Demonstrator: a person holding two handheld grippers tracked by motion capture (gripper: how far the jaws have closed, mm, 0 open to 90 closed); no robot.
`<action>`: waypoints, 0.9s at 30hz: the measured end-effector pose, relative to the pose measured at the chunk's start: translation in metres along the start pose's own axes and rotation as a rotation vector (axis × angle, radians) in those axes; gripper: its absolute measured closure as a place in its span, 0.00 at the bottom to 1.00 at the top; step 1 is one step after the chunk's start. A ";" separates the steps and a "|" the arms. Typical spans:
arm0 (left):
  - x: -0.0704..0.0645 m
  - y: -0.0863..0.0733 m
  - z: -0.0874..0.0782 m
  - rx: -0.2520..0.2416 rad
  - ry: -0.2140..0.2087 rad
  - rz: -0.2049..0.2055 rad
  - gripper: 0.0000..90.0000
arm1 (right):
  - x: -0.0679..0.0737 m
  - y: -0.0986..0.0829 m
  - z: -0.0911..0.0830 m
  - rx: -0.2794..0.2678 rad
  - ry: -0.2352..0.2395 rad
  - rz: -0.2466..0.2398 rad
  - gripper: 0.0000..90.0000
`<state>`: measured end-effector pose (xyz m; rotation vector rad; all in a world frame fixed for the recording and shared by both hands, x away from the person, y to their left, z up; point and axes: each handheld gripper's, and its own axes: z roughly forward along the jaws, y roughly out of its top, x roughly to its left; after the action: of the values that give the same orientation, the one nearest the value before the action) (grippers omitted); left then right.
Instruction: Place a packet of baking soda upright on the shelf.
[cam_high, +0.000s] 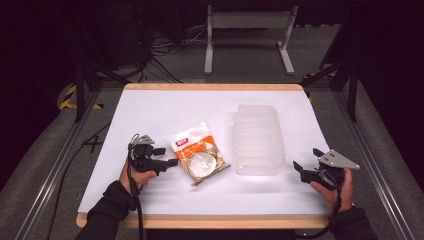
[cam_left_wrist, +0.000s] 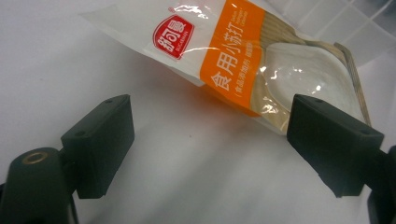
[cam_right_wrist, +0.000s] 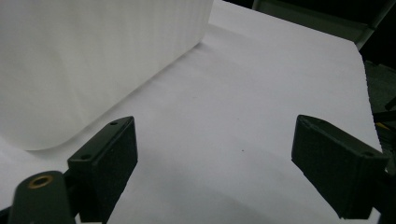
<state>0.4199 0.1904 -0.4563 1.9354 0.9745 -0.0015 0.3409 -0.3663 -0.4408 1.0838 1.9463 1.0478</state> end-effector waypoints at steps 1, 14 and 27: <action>0.001 0.001 0.002 -0.001 -0.014 -0.019 0.17 | 0.000 0.000 0.000 0.002 0.001 -0.002 0.17; -0.006 0.030 0.045 0.032 -0.088 -0.029 0.23 | 0.000 0.000 0.000 0.005 0.005 -0.003 0.16; -0.029 0.045 0.037 -0.129 -0.112 0.138 1.00 | 0.000 0.000 0.000 0.001 0.004 0.000 0.16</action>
<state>0.4422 0.1340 -0.4332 1.8595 0.7482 0.0314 0.3410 -0.3664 -0.4409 1.0834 1.9494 1.0502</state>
